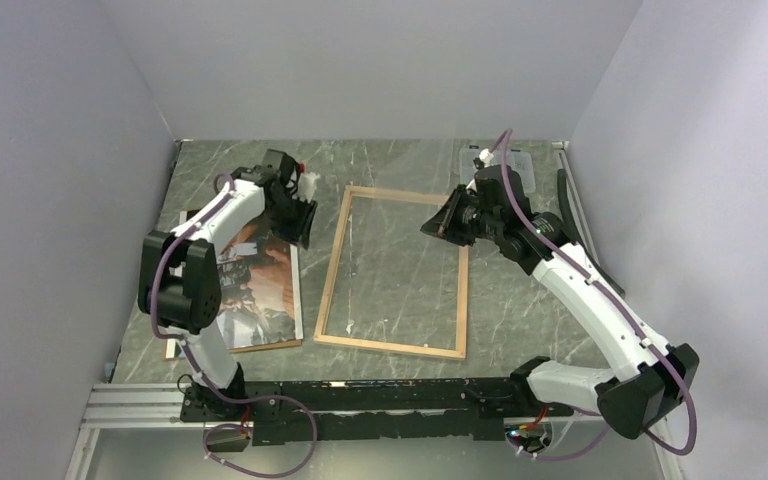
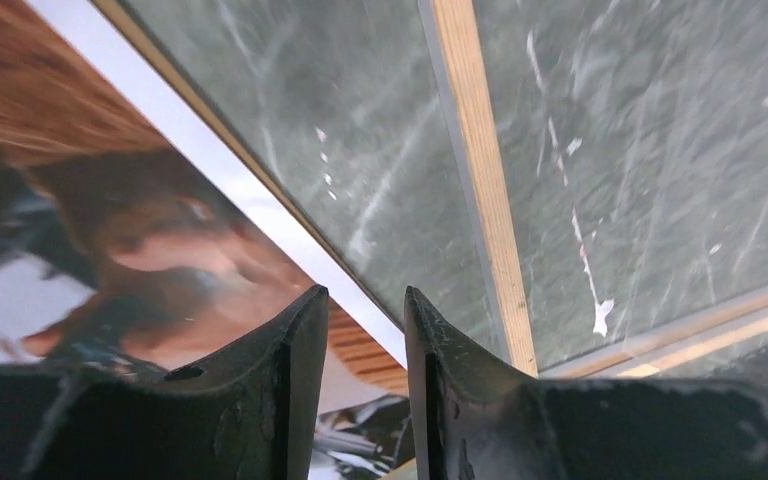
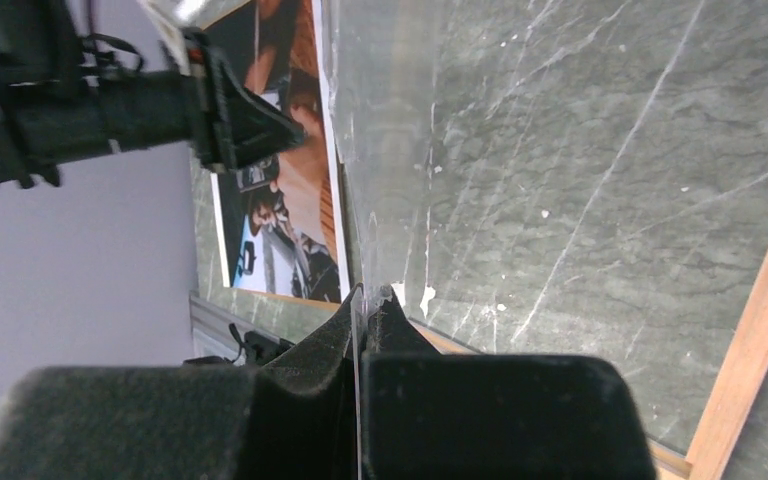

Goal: Put the photo into the frame
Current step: Place the photo frame item in the photo frame.

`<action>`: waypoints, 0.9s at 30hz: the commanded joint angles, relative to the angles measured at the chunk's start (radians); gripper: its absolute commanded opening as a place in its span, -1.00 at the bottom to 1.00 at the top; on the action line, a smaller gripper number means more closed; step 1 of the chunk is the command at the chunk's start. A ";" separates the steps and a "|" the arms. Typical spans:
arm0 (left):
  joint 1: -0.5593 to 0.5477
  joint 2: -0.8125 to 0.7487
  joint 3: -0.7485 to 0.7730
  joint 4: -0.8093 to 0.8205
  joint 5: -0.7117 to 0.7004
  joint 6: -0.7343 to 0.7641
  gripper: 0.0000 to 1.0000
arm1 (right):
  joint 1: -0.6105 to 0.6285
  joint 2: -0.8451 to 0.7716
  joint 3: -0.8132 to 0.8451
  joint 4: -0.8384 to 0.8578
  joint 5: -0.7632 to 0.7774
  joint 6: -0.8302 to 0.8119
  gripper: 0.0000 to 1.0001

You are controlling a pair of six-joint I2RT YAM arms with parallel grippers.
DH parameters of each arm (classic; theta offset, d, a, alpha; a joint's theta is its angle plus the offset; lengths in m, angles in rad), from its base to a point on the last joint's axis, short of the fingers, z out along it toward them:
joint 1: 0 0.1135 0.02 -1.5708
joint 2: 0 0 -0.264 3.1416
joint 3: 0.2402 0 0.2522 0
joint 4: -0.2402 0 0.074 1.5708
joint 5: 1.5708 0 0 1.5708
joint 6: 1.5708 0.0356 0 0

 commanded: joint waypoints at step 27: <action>-0.008 0.038 -0.159 0.124 0.186 -0.078 -0.48 | 0.044 0.037 -0.142 0.342 -0.006 0.082 -1.00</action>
